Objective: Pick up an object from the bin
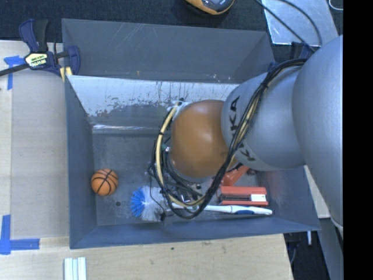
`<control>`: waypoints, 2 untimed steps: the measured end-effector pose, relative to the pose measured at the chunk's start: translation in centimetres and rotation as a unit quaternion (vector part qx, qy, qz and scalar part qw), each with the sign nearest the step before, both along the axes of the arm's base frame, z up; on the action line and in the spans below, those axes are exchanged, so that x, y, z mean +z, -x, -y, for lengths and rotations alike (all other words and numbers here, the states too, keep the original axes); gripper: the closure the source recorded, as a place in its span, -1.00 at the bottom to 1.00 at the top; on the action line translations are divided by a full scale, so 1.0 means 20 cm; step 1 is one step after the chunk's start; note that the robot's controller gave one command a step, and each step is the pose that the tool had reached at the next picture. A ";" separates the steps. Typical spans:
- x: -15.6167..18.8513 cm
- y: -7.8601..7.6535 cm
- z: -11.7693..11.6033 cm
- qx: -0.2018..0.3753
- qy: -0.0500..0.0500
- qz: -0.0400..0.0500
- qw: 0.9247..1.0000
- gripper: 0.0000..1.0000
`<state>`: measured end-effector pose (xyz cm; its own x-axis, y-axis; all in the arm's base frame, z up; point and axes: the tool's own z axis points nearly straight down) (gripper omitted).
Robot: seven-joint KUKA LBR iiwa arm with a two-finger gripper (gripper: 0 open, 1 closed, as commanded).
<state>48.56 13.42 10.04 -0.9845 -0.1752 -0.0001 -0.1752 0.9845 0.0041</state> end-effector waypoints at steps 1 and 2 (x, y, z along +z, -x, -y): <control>-0.15 0.01 -0.20 -0.005 0.000 0.003 1.000 -1.00; -0.15 -0.06 0.05 -0.100 -0.001 0.001 0.995 1.00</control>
Offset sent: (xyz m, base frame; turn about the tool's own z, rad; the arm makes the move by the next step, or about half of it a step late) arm 0.0110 -0.0109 -0.0304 0.2013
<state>49.72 12.32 7.00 -0.9997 0.0246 -0.0021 0.0246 0.9997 0.0050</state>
